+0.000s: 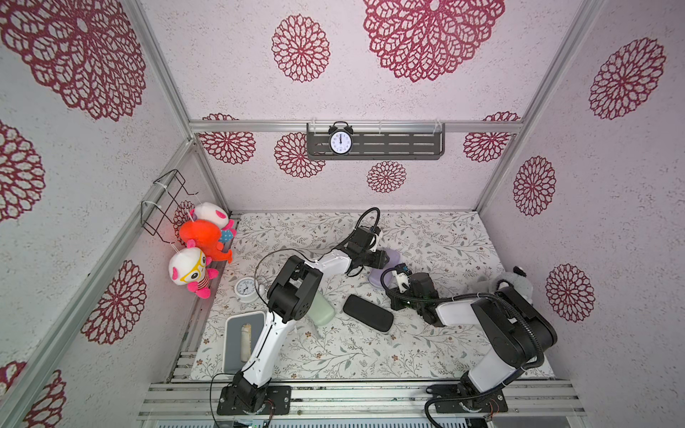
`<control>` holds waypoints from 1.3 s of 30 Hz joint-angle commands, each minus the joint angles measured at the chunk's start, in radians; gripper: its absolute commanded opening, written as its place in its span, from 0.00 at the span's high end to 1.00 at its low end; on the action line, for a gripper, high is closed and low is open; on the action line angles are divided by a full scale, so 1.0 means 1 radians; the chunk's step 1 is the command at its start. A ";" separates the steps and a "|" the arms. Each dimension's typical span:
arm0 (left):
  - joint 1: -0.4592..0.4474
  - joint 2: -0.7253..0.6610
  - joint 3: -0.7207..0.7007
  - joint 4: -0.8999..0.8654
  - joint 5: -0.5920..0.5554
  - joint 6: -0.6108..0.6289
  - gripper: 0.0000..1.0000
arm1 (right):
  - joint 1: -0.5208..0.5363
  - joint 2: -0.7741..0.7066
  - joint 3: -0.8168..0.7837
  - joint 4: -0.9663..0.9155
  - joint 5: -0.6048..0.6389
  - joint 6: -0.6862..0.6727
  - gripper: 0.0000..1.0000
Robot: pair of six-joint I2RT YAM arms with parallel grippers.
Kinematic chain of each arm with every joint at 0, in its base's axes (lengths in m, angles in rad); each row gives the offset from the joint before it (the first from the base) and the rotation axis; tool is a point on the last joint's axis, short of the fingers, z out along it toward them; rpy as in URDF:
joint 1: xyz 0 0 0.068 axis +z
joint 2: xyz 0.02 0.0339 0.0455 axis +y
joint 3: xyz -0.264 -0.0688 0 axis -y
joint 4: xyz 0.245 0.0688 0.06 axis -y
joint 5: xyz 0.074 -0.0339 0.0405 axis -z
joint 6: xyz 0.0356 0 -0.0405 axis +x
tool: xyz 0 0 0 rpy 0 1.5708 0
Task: Put umbrellas into zippered umbrella sleeves
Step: Zip the zipper on the umbrella sleeve.
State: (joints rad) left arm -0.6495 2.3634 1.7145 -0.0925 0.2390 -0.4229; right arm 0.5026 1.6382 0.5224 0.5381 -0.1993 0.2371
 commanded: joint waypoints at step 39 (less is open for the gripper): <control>0.011 -0.168 -0.443 0.114 -0.092 -0.253 0.64 | 0.097 0.030 0.040 0.009 0.185 0.126 1.00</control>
State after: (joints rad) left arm -0.6437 2.1910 1.3491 0.1890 0.1585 -0.6708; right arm 0.6640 1.7100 0.5793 0.5938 -0.1047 0.3588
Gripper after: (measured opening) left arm 0.364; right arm 0.051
